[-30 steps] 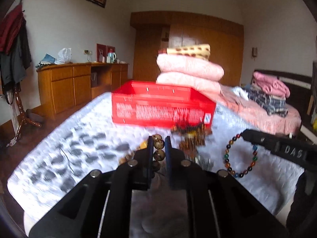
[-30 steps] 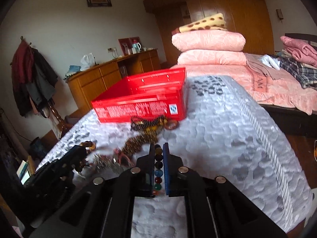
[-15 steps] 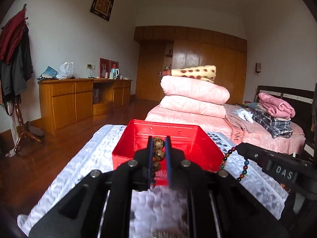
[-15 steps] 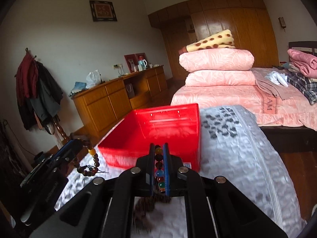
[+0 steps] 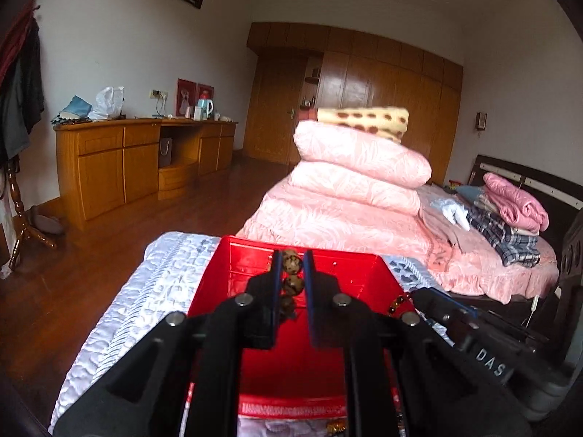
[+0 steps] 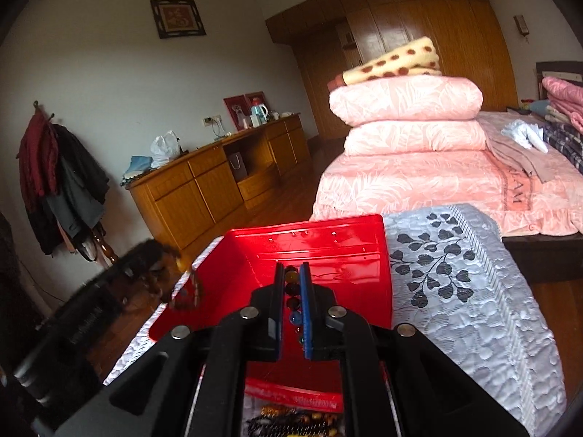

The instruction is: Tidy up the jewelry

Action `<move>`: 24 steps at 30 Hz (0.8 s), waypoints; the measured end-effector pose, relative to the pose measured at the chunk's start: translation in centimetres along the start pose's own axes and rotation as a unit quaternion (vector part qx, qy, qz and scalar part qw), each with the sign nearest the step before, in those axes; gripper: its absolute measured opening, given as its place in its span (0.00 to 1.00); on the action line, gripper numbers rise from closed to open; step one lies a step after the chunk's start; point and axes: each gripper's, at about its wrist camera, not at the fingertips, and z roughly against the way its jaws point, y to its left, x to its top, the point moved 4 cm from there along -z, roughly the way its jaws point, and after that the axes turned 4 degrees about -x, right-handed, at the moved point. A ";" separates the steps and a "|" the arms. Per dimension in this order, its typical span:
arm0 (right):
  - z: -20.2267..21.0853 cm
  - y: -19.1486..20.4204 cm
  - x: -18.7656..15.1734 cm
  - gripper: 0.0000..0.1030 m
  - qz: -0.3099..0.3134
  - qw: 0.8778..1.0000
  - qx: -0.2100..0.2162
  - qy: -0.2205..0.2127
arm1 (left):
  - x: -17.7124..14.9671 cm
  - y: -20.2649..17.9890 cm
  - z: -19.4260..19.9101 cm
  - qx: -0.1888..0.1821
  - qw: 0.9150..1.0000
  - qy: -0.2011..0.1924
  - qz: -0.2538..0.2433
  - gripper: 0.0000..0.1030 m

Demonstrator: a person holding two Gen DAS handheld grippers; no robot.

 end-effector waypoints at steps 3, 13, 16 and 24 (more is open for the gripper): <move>-1.7 -0.5 -0.7 0.12 -0.006 1.000 -0.013 0.027 | -1.1 0.5 -2.5 0.001 0.999 0.051 0.006 0.14; -0.5 -1.1 -2.4 0.25 0.002 0.998 -0.041 0.047 | -3.6 2.6 -1.9 0.034 0.994 0.102 -0.014 0.59; 1.8 -0.7 -3.9 0.28 0.005 0.998 -0.027 0.051 | -4.5 2.7 0.3 0.036 0.994 0.100 -0.022 0.65; 7.4 0.1 -11.1 0.40 0.016 0.998 -0.010 0.066 | -9.9 3.3 7.5 0.065 0.994 0.088 -0.030 0.71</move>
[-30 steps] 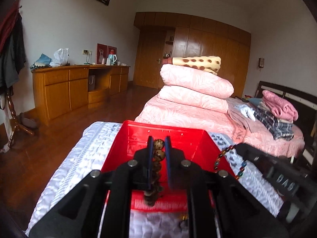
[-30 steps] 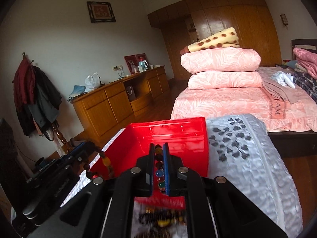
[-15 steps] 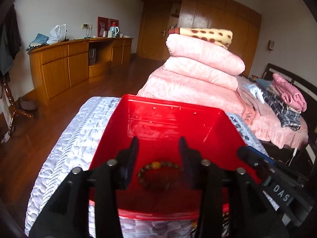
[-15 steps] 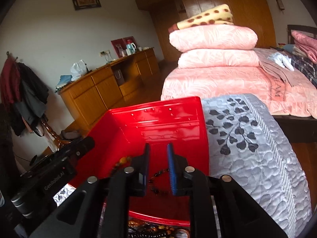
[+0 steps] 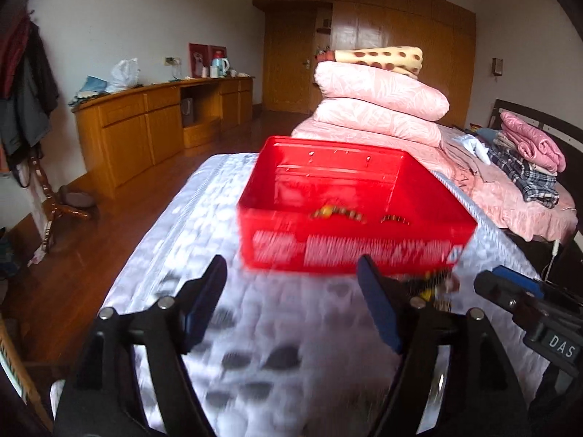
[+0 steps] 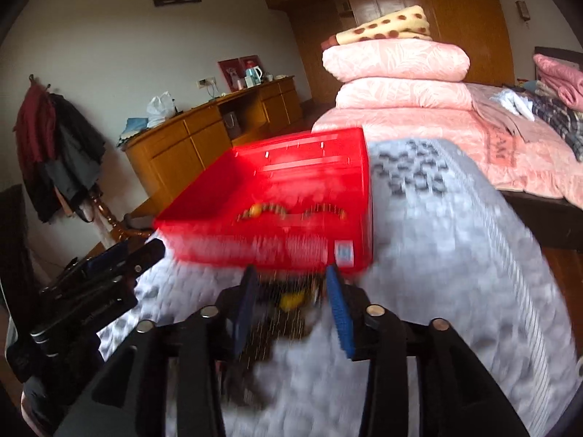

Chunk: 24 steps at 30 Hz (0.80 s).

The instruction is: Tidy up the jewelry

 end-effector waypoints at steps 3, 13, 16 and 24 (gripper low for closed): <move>0.7 0.1 -2.2 0.40 -0.006 1.000 0.000 0.004 | -1.9 0.2 1.6 0.004 1.000 -0.012 0.001 0.72; 1.2 0.5 -4.9 0.41 -0.007 1.000 0.009 0.015 | -6.8 -0.4 4.5 -0.010 1.000 -0.011 -0.015 0.76; 1.6 0.3 -5.2 0.41 0.000 1.000 -0.002 0.010 | -7.9 -0.8 4.0 -0.014 1.000 0.004 -0.014 0.76; 2.1 -0.3 -5.4 0.41 -0.006 1.000 -0.005 0.010 | -9.3 -1.7 3.0 -0.015 0.999 0.026 -0.011 0.76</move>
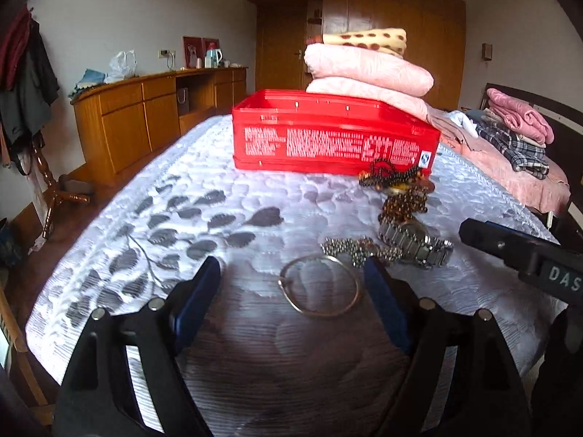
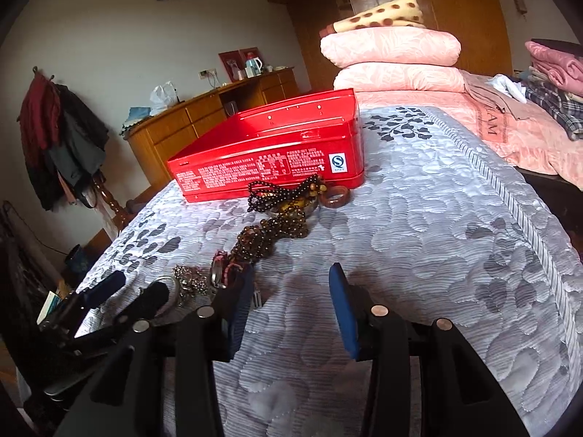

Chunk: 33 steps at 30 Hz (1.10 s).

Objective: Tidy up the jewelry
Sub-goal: 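Lower the open left tool around the silver bangle, then close the left tool on the silver bangle while the right grasps the metal watch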

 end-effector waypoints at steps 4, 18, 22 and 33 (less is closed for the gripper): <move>-0.2 -0.2 -0.3 0.41 -0.003 1.000 0.002 0.002 | -0.1 0.0 -0.2 0.010 1.000 -0.004 0.002 0.67; -0.2 0.7 -0.6 0.41 0.007 1.000 0.018 0.004 | 0.0 -0.2 -0.7 0.018 1.000 -0.006 0.008 0.46; -0.2 1.3 -0.6 0.46 0.012 0.999 0.036 0.009 | 0.1 -0.1 -0.6 0.014 1.000 -0.008 0.011 0.46; -2.5 3.5 -0.3 0.55 0.048 0.997 0.045 0.034 | 1.3 3.1 0.8 0.039 0.998 -0.029 0.039 0.46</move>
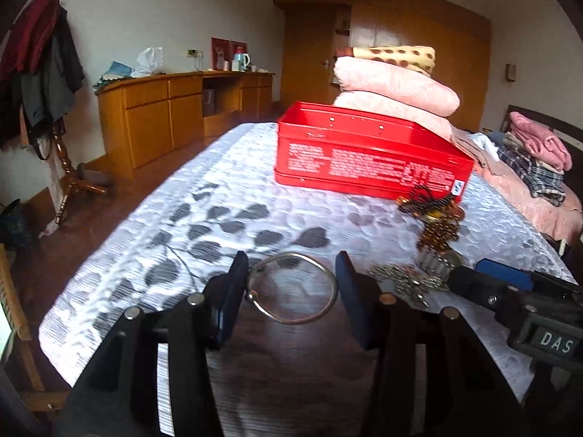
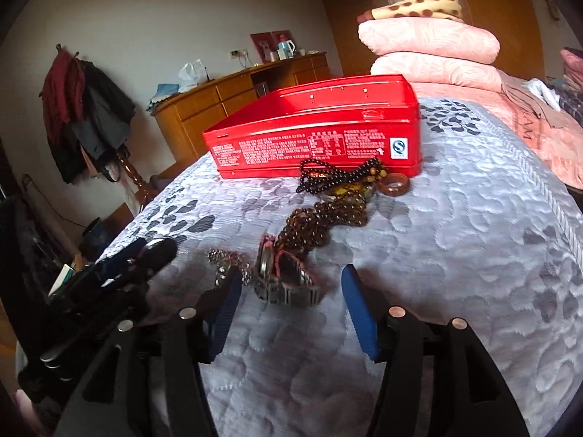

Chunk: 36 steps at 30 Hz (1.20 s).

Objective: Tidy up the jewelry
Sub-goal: 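Close the left tool on the silver bangle while the right grasps the metal watch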

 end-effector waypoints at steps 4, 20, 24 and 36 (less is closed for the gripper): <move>-0.2 0.3 0.2 0.55 0.001 1.000 0.004 0.006 | 0.1 0.2 -0.1 0.000 1.000 0.002 0.005 0.46; 0.1 1.0 0.4 0.53 0.012 1.000 0.015 0.019 | 0.0 0.4 0.1 -0.004 1.000 -0.001 0.008 0.46; -0.8 1.0 0.3 0.52 0.010 0.999 0.005 0.030 | 0.1 0.3 0.1 -0.005 1.000 -0.001 0.002 0.46; -0.9 0.8 0.4 0.27 -0.021 0.999 0.031 0.029 | -0.1 0.0 0.0 -0.015 1.000 0.002 0.001 0.46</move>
